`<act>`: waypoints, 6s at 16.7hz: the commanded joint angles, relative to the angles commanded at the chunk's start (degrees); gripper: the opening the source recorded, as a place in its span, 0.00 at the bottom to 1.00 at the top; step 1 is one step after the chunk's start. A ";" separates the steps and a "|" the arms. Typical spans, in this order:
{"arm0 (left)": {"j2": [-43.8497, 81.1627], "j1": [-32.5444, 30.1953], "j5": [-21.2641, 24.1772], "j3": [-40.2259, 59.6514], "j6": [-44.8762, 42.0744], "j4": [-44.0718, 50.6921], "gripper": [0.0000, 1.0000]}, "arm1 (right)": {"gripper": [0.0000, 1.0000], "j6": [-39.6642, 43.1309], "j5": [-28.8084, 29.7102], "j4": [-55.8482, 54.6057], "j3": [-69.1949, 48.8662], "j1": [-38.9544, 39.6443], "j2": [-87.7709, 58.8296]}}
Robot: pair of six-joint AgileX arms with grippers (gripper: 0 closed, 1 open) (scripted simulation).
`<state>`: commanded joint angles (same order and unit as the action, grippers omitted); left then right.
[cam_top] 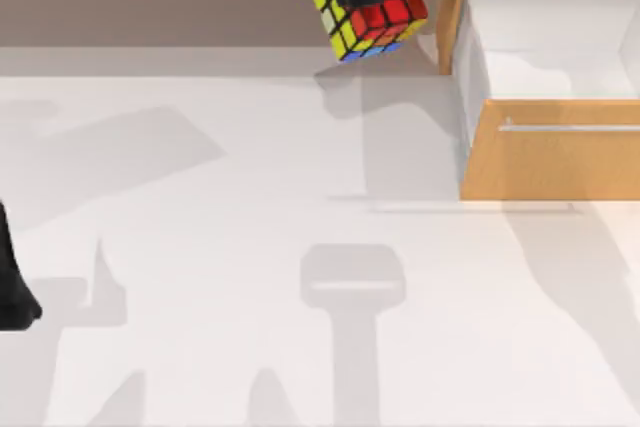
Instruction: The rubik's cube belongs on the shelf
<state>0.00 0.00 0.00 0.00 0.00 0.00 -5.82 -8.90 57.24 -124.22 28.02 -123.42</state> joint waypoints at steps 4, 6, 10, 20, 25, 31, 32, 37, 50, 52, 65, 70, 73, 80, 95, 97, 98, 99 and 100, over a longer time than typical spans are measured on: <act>0.00 0.00 0.00 0.00 0.00 0.00 1.00 | 0.00 -4.63 -2.36 -17.91 6.95 11.32 0.18; 0.00 0.00 0.00 0.00 0.00 0.00 1.00 | 0.00 -6.37 -2.24 -27.93 10.55 16.16 -0.76; 0.00 0.00 0.00 0.00 0.00 0.00 1.00 | 0.00 -7.96 1.60 -48.49 17.58 23.43 -3.54; 0.00 0.00 0.00 0.00 0.00 0.00 1.00 | 0.00 -0.42 29.99 -91.93 31.27 26.33 -7.81; 0.00 0.00 0.00 0.00 0.00 0.00 1.00 | 0.00 6.42 46.99 -106.44 35.74 22.29 -8.66; 0.00 0.00 0.00 0.00 0.00 0.00 1.00 | 0.00 11.50 58.18 -113.36 38.79 19.47 -10.02; 0.00 0.00 0.00 0.00 0.00 0.00 1.00 | 0.00 11.50 58.18 -113.36 38.79 19.47 -10.02; 0.00 0.00 0.00 0.00 0.00 0.00 1.00 | 0.00 11.37 57.99 -113.37 38.51 19.80 -9.90; 0.00 0.00 0.00 0.00 0.00 0.00 1.00 | 0.00 11.62 52.20 -104.76 16.07 16.10 -20.80; 0.00 0.00 0.00 0.00 0.00 0.00 1.00 | 0.00 10.86 51.26 -100.41 12.24 13.43 -22.75; 0.00 0.00 0.00 0.00 0.00 0.00 1.00 | 0.53 10.30 50.52 -97.79 9.65 11.62 -24.36; 0.00 0.00 0.00 0.00 0.00 0.00 1.00 | 0.90 10.30 50.52 -97.79 9.65 11.62 -24.36; 0.00 0.00 0.00 0.00 0.00 0.00 1.00 | 1.00 10.30 50.52 -97.79 9.65 11.62 -24.36; 0.00 0.00 0.00 0.00 0.00 0.00 1.00 | 1.00 10.30 50.52 -97.80 9.67 11.77 -24.34; 0.00 0.00 0.00 0.00 0.00 0.00 1.00 | 1.00 56.44 46.89 -139.18 67.47 15.99 -11.06; 0.00 0.00 0.00 0.00 0.00 0.00 1.00 | 1.00 65.69 45.46 -146.10 79.72 15.82 -7.26; 0.00 0.00 0.00 0.00 0.00 0.00 1.00 | 1.00 69.89 44.68 -149.07 85.12 15.43 -5.32; 0.00 0.00 0.00 0.00 0.00 0.00 1.00 | 1.00 73.75 43.89 -151.63 90.00 14.71 -3.44; 0.00 0.00 0.00 0.00 0.00 0.00 1.00 | 1.00 77.19 43.11 -153.76 94.36 13.55 -1.73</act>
<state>0.00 0.00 0.00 0.00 0.00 0.00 71.37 34.22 -96.51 -29.85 41.56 -125.15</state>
